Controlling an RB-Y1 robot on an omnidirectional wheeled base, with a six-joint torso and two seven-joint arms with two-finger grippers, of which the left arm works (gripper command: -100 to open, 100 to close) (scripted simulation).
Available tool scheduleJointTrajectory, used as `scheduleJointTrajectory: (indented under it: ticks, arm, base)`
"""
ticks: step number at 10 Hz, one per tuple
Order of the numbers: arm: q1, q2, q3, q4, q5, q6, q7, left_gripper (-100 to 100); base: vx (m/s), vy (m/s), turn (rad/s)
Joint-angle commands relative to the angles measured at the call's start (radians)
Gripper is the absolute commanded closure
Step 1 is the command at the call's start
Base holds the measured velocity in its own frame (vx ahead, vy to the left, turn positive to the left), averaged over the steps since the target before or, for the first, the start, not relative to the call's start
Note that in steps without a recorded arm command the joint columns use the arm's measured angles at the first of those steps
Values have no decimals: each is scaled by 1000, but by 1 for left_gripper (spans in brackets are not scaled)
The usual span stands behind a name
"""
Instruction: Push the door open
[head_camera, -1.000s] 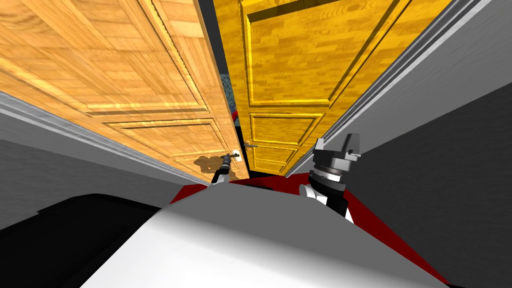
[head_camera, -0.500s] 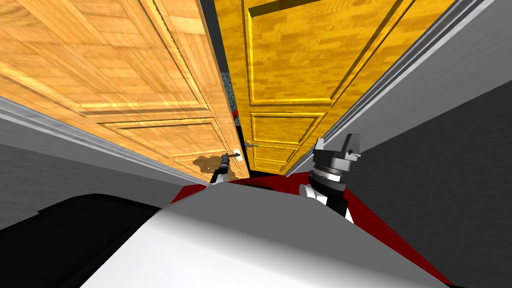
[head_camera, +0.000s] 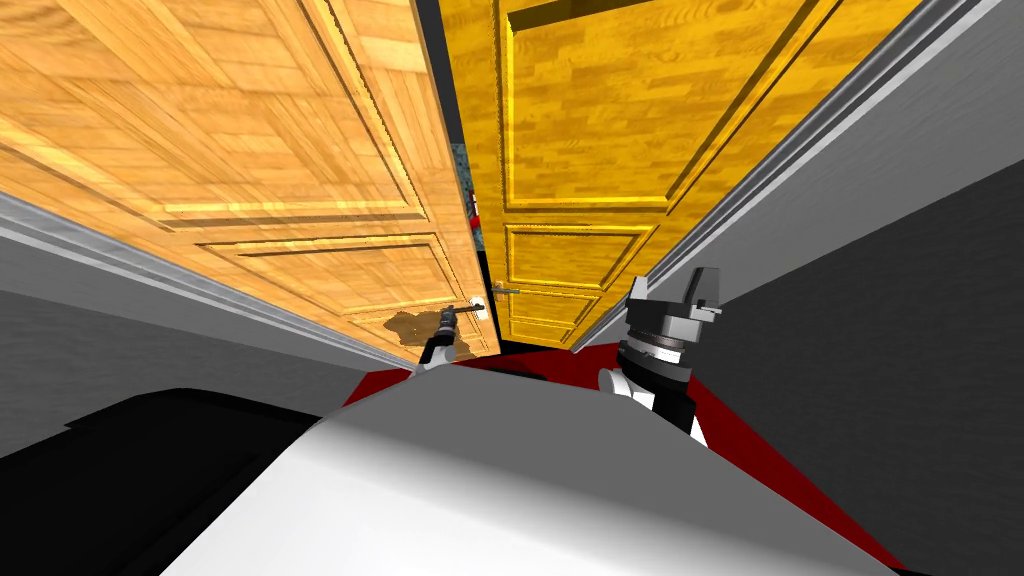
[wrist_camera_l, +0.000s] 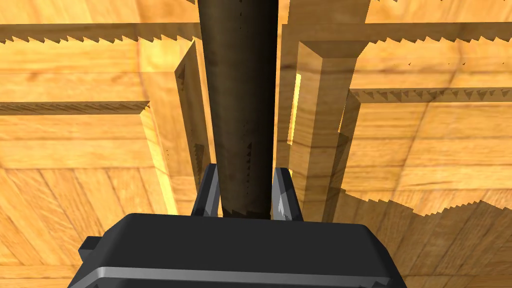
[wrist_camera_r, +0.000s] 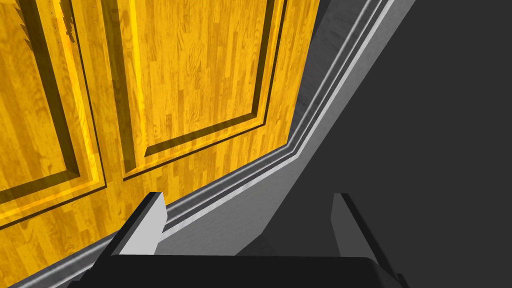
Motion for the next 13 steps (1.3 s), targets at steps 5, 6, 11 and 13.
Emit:
scheduleJointTrajectory:
  ticks: [5, 6, 11, 13]
  arm:
    - [-23, 3, 56, 16, 3, -22, -23, 100]
    - [-28, 2, 66, 21, 4, -23, -28, 100]
    - [-20, -25, 6, -4, 18, 26, -7, -100]
    - [-17, -34, -9, -15, 24, 43, -2, -100]
  base:
    - [-3, 34, 2]
    - [-2, 71, 47]
    - [-145, -150, -32]
    - [-150, -165, -29]
